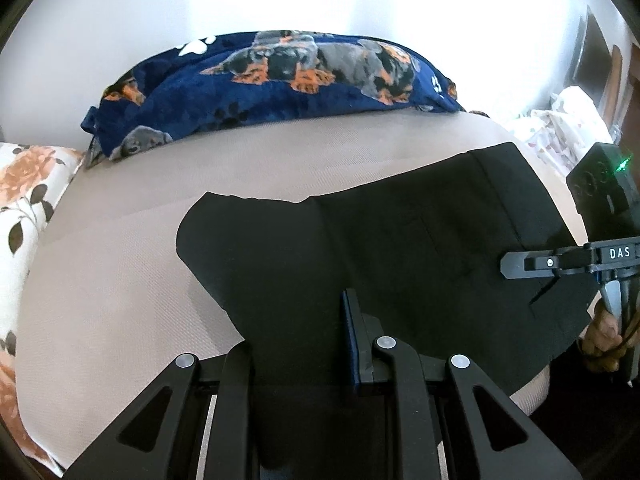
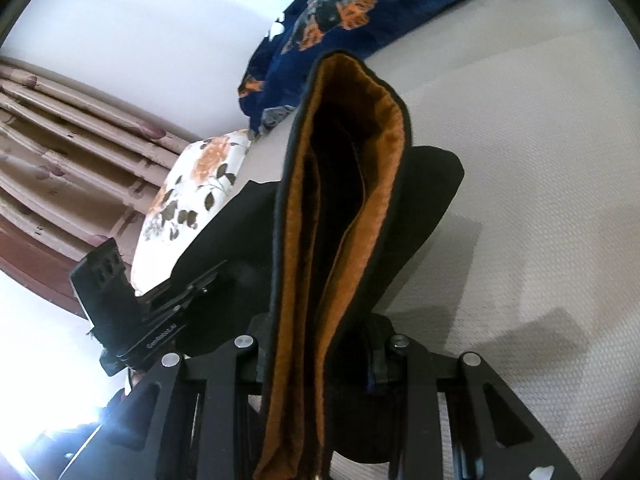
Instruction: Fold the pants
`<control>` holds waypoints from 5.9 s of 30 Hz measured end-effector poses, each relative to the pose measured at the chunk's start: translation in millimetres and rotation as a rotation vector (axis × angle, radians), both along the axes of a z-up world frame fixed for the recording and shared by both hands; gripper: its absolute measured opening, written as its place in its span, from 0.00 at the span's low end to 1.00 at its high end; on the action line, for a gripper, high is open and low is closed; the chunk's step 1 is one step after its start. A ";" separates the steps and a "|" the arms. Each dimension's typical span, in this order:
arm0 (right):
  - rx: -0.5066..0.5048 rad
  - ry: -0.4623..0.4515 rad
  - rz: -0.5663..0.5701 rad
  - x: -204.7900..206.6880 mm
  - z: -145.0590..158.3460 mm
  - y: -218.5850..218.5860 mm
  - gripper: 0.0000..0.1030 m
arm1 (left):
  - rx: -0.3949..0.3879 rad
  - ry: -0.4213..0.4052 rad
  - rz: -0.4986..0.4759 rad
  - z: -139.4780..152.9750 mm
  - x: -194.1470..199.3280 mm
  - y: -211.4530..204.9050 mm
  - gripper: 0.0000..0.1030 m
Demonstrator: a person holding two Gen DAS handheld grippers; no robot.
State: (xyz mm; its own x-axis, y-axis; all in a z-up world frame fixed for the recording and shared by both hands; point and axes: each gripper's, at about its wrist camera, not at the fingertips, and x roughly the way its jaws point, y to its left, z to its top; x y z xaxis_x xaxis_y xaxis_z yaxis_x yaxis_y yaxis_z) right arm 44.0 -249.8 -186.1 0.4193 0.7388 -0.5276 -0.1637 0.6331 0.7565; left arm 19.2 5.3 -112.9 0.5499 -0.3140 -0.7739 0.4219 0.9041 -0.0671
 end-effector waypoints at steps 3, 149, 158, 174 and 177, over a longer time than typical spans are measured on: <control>0.000 -0.009 0.013 7.3 6.4 6.7 0.28 | -0.002 -0.012 0.016 6.7 8.0 7.1 0.19; -0.799 -0.253 -0.199 203.6 -7.0 139.9 0.97 | 0.134 -0.146 0.501 -73.2 241.7 126.8 0.77; -0.800 -0.253 -0.199 203.9 -7.6 139.7 0.98 | 0.138 -0.152 0.507 -72.5 240.6 126.6 0.77; -0.801 -0.253 -0.198 203.9 -6.6 139.6 0.98 | 0.140 -0.157 0.509 -72.5 239.7 126.8 0.77; -0.802 -0.253 -0.198 203.9 -6.7 139.2 0.98 | 0.140 -0.157 0.509 -72.5 239.6 126.7 0.77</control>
